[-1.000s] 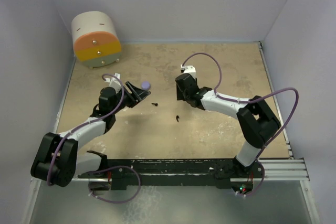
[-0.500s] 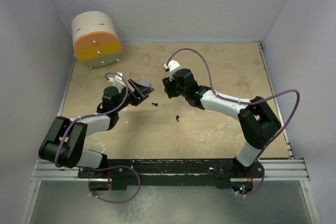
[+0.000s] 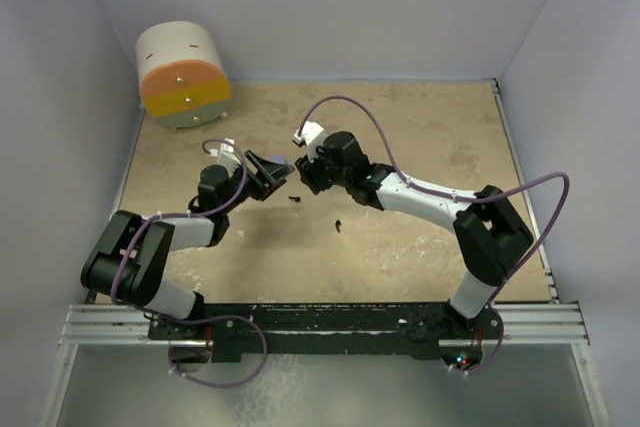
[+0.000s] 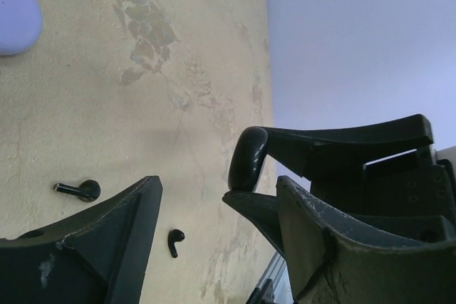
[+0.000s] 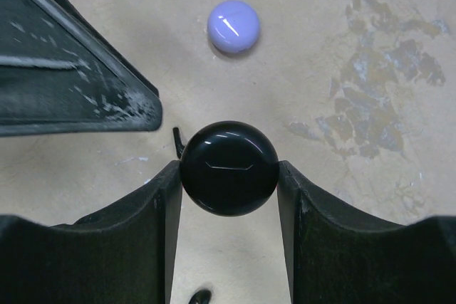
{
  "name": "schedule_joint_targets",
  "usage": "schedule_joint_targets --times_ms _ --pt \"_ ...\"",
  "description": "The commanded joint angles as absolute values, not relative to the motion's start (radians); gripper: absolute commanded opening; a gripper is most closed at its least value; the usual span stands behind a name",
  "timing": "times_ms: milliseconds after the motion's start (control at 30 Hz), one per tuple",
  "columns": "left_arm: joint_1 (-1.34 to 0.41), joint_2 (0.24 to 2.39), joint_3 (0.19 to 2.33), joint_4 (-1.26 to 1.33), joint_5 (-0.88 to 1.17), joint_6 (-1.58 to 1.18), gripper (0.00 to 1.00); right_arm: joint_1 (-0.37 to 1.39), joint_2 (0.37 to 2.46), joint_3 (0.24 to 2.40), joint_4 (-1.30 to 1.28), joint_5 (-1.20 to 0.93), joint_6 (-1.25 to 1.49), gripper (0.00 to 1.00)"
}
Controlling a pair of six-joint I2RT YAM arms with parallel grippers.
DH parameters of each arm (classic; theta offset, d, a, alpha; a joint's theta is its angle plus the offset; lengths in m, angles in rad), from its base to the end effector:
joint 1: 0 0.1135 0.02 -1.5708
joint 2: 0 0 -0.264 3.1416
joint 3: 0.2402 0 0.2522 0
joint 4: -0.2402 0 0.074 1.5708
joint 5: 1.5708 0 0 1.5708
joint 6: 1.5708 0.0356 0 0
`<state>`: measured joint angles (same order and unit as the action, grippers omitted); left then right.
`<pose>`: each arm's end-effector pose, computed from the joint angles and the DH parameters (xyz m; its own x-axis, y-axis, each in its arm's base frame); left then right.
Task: Insert the wireless bluetooth earbuds into the charging case
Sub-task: Pick up the charging case at the center of the board.
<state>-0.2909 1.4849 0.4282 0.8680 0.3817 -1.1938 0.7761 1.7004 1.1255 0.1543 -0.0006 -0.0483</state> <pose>0.2598 -0.0916 0.1727 -0.6395 -0.7092 -0.2966 0.0599 0.3387 -0.9390 0.2800 0.2749 0.2477 -0.2572 -0.3201 -0.9118 -0.7141 0.6986 -0.0438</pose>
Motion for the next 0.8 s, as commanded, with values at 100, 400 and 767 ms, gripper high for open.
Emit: schedule_joint_targets --times_ms 100,400,767 --pt "-0.316 1.5 0.449 0.939 0.339 -1.195 0.64 0.803 1.716 1.218 0.114 -0.045 -0.096 0.0" --pt "-0.32 1.504 0.449 0.974 0.313 -1.208 0.62 0.822 1.741 1.23 0.094 -0.072 -0.098 0.0" --pt "-0.342 1.531 0.444 1.024 0.318 -1.217 0.57 0.828 1.74 1.226 0.097 -0.11 -0.113 0.0"
